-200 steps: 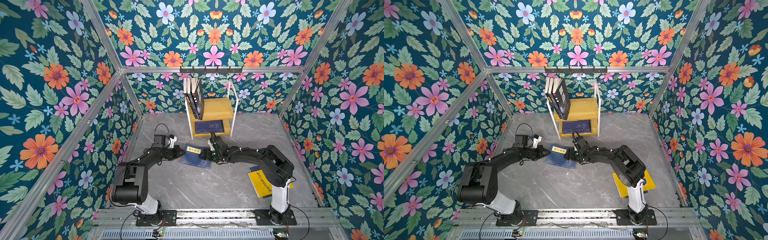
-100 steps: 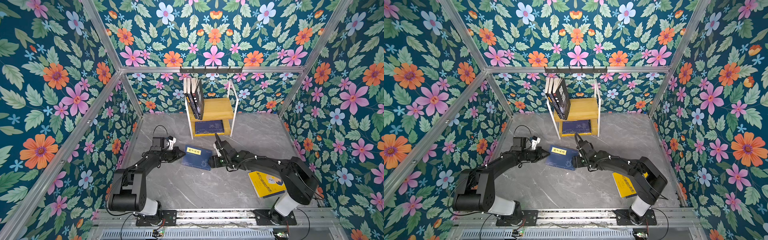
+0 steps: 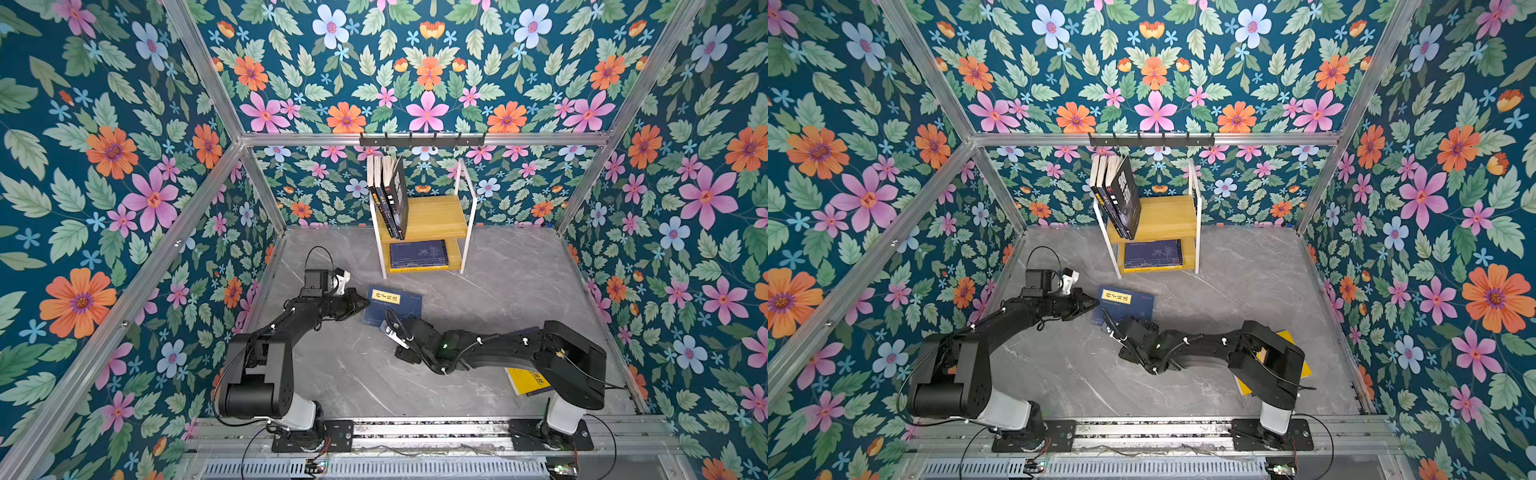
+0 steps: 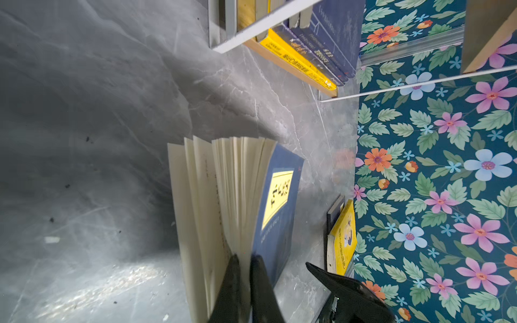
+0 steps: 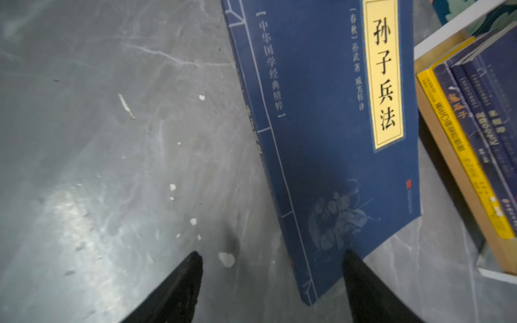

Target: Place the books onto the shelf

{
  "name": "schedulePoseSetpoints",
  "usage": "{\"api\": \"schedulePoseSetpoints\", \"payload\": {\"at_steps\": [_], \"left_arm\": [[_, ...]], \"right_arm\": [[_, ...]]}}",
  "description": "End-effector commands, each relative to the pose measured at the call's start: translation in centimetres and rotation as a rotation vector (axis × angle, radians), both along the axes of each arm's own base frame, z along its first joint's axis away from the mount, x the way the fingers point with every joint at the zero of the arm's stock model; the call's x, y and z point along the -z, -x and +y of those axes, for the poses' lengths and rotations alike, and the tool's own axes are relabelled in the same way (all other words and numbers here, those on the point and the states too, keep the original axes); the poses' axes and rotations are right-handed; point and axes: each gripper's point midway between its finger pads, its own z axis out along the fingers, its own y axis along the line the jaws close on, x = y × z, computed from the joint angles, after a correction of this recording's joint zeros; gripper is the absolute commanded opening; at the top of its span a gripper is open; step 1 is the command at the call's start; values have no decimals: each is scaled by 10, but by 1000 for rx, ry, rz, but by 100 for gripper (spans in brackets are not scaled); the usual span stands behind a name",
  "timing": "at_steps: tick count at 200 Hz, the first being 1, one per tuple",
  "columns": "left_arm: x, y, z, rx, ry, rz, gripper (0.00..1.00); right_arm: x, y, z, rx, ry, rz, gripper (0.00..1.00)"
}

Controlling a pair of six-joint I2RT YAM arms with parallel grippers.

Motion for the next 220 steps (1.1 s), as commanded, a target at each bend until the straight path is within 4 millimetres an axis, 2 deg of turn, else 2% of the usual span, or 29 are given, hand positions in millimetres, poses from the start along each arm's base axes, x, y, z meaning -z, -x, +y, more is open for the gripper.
{"api": "schedulePoseSetpoints", "payload": {"at_steps": [1,41,59,86,103,109,124,134,143,164,195,220], "left_arm": [[7,0,-3,4,28,39,0],[4,0,-6,7,50,55,0],[4,2,-6,6,56,51,0],[7,3,-7,6,63,61,0],[7,2,-7,2,66,67,0],[6,2,-7,4,66,63,1],[4,1,-6,2,56,50,11],[2,1,-4,2,47,33,24],[0,1,-3,0,35,19,35],[-6,-1,5,-19,3,-17,45],[-17,-5,20,-26,-68,-107,66],[-28,-6,34,-24,-137,-204,79]], "right_arm": [[-16,-21,12,-26,14,-168,76],[2,-32,19,-49,81,-232,73],[1,-41,23,-43,90,-295,66],[9,-49,28,-53,131,-327,40],[7,-54,28,-45,142,-369,17],[6,-55,28,-44,146,-377,12],[3,-55,24,-44,151,-386,5],[0,-55,21,-41,148,-388,0],[-1,-53,19,-45,147,-388,0],[-3,-50,14,-58,158,-388,0],[-7,-44,3,-63,178,-374,0],[-4,-30,-11,-91,202,-292,0]]}}
